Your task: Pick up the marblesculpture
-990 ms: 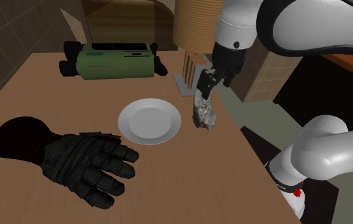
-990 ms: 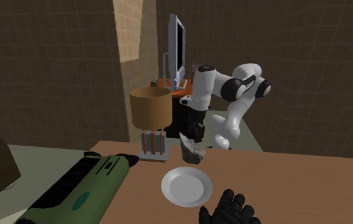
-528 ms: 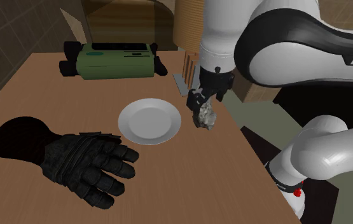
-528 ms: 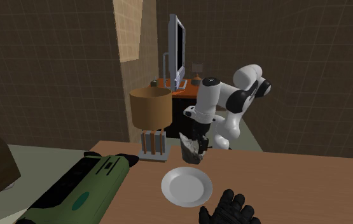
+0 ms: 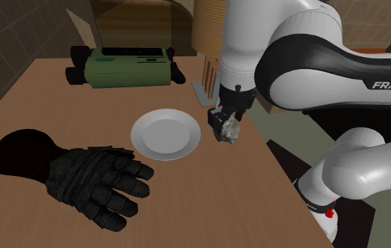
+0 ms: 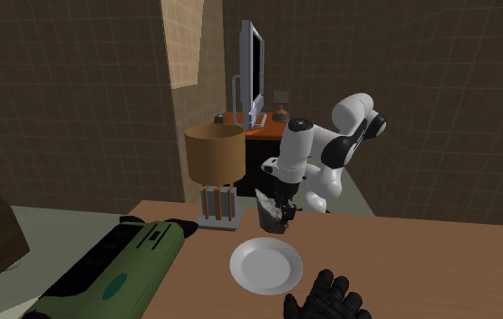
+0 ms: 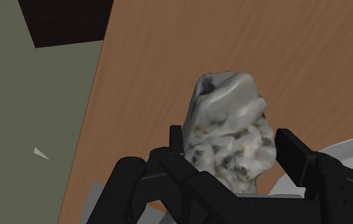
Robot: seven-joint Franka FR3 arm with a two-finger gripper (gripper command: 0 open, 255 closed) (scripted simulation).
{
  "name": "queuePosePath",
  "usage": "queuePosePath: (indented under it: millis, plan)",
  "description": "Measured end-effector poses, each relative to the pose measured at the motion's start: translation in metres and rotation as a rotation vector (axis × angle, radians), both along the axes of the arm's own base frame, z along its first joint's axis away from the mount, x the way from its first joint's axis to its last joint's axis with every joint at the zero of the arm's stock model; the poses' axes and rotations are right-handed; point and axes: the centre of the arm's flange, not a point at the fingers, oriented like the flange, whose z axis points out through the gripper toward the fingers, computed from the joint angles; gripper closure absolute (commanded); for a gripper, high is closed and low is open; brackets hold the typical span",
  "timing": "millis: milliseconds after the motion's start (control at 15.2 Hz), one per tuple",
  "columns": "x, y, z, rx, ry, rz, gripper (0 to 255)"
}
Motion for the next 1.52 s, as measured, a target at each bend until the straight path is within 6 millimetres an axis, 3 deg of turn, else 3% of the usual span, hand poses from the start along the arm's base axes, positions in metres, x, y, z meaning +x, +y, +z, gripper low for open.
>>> queuePosePath:
  millis: [594,1518]
  plan:
    - [0.0,0.0,0.006,0.0,0.001,0.0,255]
    - [-0.001,-0.001,0.075,0.0,0.001,-0.001,255]
